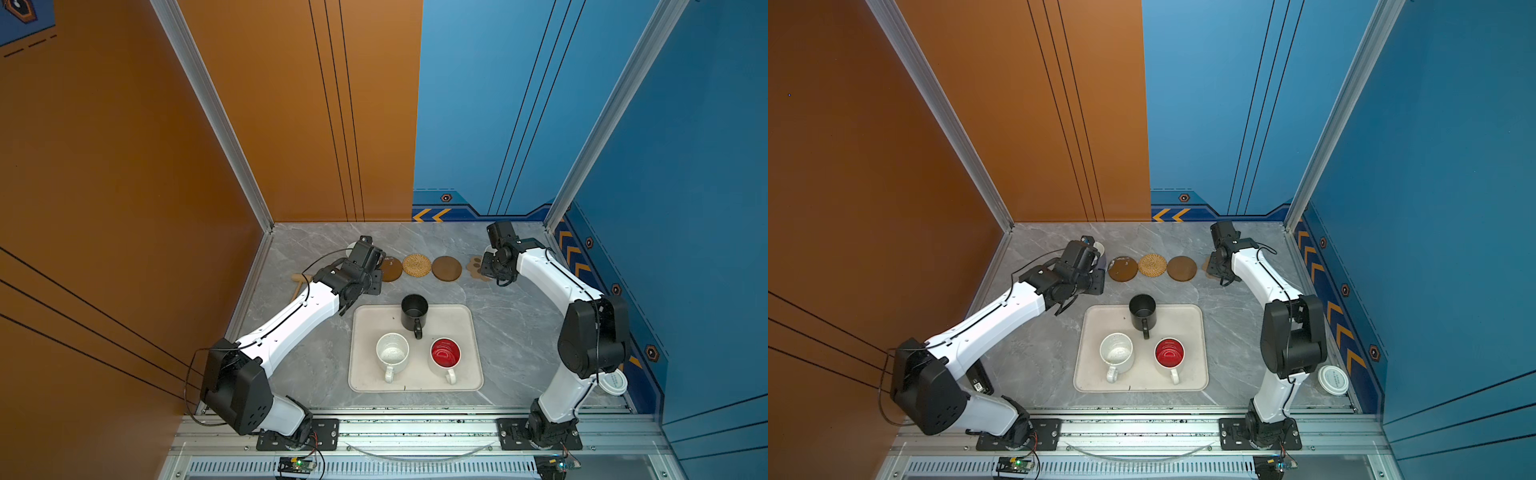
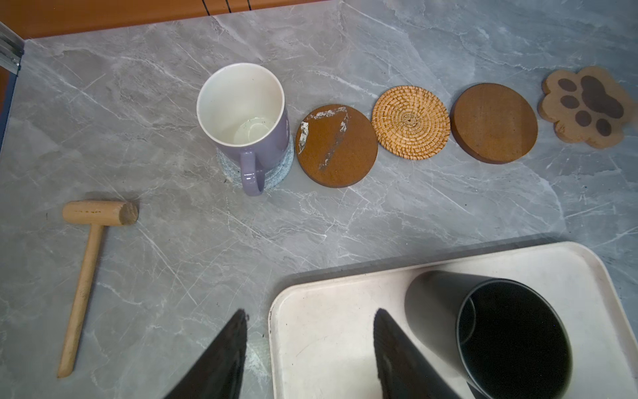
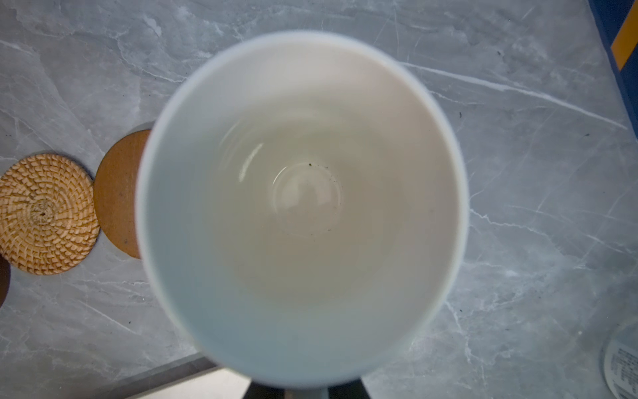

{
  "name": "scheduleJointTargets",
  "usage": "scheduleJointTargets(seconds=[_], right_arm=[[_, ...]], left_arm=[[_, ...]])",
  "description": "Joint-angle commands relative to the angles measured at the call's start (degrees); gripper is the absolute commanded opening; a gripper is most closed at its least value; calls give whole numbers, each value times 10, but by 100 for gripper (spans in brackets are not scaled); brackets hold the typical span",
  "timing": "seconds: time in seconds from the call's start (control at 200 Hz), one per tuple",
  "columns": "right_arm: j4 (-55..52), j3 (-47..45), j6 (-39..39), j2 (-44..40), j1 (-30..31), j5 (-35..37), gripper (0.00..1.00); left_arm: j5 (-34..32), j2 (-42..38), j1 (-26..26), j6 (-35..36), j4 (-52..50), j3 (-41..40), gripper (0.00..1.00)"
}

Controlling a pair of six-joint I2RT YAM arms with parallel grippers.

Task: Place cups on coasters
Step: Place the cup on the coaster.

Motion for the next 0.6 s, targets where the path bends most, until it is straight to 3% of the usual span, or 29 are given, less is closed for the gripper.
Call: scheduleJointTargets(seconds=[0.0, 0.591], right_arm=[[21, 29, -16, 17, -2, 2, 0], [42, 81, -26, 89, -23, 7, 0]], left_arm=[[-3, 12, 5, -11, 4, 19, 60], [-7, 32, 4, -12, 4, 44, 59]])
